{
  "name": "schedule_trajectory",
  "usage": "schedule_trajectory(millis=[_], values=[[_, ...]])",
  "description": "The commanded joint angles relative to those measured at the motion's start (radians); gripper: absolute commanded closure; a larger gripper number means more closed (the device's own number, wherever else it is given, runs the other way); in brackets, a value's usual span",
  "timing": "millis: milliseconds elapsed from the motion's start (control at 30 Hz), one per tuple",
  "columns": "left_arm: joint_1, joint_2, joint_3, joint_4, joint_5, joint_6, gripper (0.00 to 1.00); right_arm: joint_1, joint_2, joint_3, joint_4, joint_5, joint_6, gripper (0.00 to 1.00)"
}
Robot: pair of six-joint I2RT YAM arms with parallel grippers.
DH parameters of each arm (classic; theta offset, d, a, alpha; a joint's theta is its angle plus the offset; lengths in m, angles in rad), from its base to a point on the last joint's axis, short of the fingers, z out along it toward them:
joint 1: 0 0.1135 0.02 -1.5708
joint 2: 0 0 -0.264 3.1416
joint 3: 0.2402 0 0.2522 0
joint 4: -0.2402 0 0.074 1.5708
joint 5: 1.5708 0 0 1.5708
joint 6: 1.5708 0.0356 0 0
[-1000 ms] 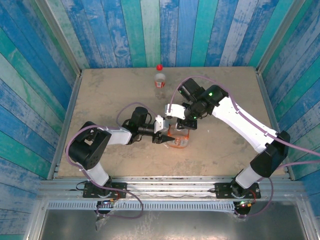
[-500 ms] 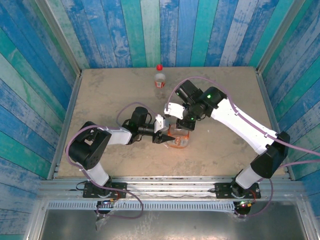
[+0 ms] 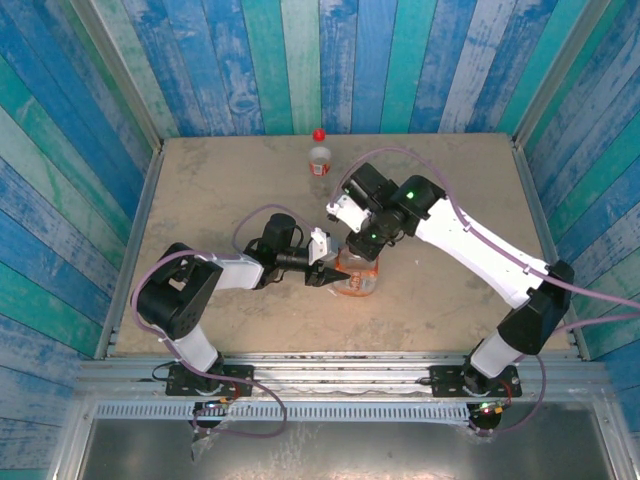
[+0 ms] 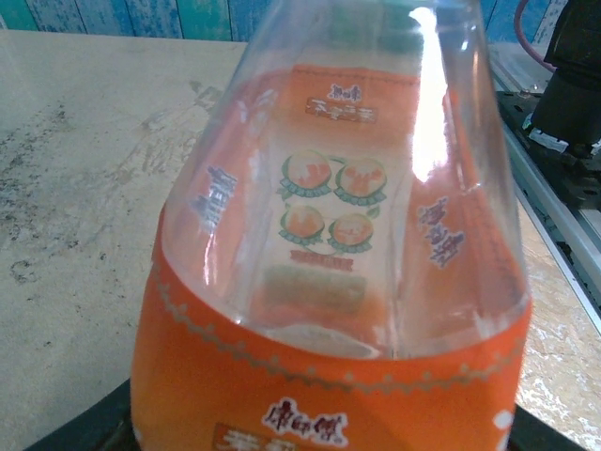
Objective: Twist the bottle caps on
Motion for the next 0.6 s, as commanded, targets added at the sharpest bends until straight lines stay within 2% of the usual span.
schedule_trajectory(millis=[0, 167, 300, 567], values=[[0.009, -0.061, -0.008, 0.010, -0.067, -0.033, 0.42, 0.020, 0.081, -0.018, -0.145, 0.019, 0.174, 0.76], [0.009, -0.071, -0.011, 0.015, -0.077, -0.039, 0.42, 0.030, 0.094, -0.042, -0.124, 0.054, 0.326, 0.77], [0.009, -0.071, -0.011, 0.024, -0.080, -0.047, 0.41, 0.070, 0.059, -0.113, -0.024, 0.092, 0.411, 0.76], [0.009, -0.063, -0.008, 0.043, -0.074, -0.069, 0.42, 0.118, -0.055, -0.246, 0.167, 0.164, 0.456, 0.78]])
